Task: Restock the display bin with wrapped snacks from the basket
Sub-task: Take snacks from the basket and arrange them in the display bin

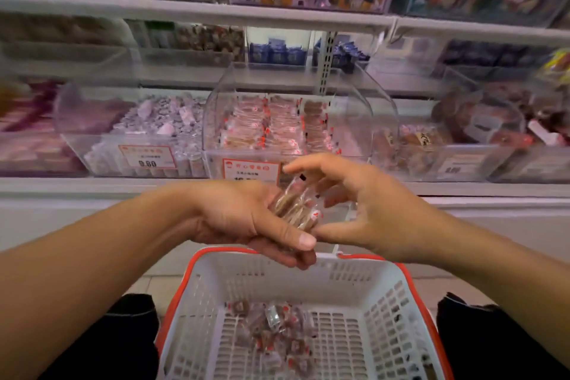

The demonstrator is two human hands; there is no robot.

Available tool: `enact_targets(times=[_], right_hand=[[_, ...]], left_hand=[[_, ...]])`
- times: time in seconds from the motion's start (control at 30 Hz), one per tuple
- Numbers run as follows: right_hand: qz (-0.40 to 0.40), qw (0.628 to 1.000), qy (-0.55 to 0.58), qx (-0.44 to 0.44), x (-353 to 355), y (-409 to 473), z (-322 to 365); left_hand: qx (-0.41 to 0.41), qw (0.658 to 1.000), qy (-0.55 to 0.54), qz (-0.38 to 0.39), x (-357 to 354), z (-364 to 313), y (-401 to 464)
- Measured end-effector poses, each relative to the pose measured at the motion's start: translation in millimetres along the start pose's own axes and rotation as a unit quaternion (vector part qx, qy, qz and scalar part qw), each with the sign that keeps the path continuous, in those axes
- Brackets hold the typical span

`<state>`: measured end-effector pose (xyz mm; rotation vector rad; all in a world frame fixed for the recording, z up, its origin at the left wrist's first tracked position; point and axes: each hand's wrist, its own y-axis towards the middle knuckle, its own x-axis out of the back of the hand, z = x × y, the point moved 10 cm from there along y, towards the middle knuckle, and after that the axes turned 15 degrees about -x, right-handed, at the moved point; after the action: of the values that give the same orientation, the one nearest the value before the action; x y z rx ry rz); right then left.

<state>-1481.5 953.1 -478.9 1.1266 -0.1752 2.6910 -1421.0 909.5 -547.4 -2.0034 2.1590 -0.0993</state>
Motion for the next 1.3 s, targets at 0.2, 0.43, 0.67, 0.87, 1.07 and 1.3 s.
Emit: enact_targets(times=[0.2, 0.43, 0.67, 0.87, 1.07, 1.3], right_hand=[[-0.053, 0.979, -0.186, 0.067, 29, 2, 24], [-0.163, 0.949, -0.264, -0.060, 94, 86, 6], [-0.121, 0.856, -0.448, -0.229, 102, 217, -66], [-0.040, 0.843, -0.471, -0.259, 87, 266, -98], [-0.036, 0.823, -0.510, -0.248, 92, 277, -105], [-0.054, 0.826, -0.511, -0.233, 105, 281, -101]], left_hand=[[-0.052, 0.995, 0.088, -0.007, 8, -41, 23], [-0.278, 0.760, 0.436, -0.393, 111, -136, -14], [-0.093, 0.735, 0.612, -0.277, 131, -88, 29], [-0.014, 0.749, 0.618, -0.238, 144, -73, 29], [-0.006, 0.746, 0.622, -0.237, 144, -70, 33], [-0.003, 0.743, 0.638, -0.202, 142, -65, 42]])
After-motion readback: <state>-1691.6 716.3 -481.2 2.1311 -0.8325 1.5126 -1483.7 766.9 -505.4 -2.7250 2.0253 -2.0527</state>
